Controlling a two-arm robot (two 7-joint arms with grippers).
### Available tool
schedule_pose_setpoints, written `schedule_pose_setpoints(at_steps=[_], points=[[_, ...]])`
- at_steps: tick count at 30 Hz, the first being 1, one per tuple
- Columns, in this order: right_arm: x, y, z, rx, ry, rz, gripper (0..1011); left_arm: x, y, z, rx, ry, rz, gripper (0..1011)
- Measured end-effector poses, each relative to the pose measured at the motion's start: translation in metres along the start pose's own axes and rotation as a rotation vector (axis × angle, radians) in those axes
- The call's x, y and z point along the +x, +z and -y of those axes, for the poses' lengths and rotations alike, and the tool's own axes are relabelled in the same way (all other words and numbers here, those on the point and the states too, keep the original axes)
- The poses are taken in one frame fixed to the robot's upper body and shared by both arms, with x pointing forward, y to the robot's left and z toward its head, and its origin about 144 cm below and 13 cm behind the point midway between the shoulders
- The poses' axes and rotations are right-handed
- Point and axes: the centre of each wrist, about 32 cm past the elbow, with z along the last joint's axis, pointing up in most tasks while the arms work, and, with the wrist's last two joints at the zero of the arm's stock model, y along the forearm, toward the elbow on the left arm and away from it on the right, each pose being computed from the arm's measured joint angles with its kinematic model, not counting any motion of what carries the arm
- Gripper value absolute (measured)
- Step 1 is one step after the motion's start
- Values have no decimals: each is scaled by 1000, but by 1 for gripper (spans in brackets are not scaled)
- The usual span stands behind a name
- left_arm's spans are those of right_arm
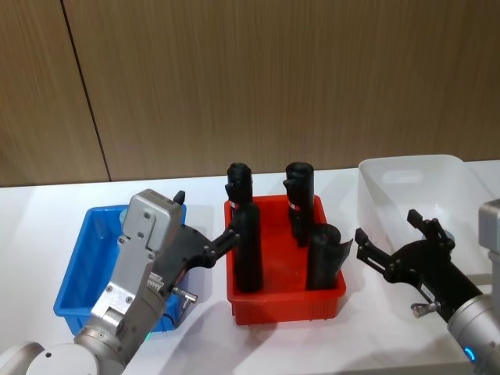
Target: Pick the cotton swabs from the blue box and place them into the white box.
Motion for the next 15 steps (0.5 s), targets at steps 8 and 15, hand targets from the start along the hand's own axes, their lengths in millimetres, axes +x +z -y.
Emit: schedule_pose_setpoints(at_steps=[8,15], points=[[2,0,-1,-21,32,-1,1001,0,0,0,0,1,0,1003],[4,-1,-4,-56,78,1,1001,0,0,0,0,1,0,1003]])
